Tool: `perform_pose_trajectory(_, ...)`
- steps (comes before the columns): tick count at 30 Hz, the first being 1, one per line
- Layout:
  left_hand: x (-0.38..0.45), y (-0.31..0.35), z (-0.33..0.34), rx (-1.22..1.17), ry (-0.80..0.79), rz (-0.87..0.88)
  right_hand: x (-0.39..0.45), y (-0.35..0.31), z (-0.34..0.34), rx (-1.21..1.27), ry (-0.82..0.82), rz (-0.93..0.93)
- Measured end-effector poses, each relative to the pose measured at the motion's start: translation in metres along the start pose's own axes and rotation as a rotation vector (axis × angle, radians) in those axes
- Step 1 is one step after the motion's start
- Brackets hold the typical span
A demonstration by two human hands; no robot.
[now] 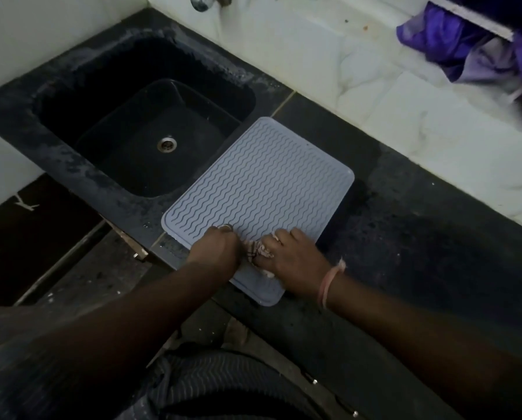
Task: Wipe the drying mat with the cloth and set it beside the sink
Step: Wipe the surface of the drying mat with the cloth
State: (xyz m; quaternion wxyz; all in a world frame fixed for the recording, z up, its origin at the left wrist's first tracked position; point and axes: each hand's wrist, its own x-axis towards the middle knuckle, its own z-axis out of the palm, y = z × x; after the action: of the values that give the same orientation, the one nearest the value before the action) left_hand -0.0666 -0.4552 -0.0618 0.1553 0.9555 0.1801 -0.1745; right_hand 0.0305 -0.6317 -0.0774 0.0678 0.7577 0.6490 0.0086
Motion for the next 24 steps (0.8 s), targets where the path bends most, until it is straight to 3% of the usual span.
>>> perform_pose_trajectory(2,-0.001,0.004,0.000,0.027,0.006,0.017,0.006,0.027,-0.003,-0.101,-0.060,-0.044)
perform_pose_trajectory(6,0.000,0.006,0.003,0.070,0.037,0.082,0.016,0.065,-0.016,-0.131,-0.135,0.092)
perform_pose_trajectory(13,0.010,0.014,-0.008,-0.040,0.079,0.074,0.003,0.018,-0.006,-0.034,-0.060,0.244)
perform_pose_trajectory(17,0.024,0.017,-0.008,0.103,0.100,0.104,-0.004,0.012,-0.001,-0.015,-0.017,0.204)
perform_pose_trajectory(24,0.035,0.018,-0.011,0.200,0.029,0.087,0.002,0.080,-0.001,-0.107,-0.038,0.092)
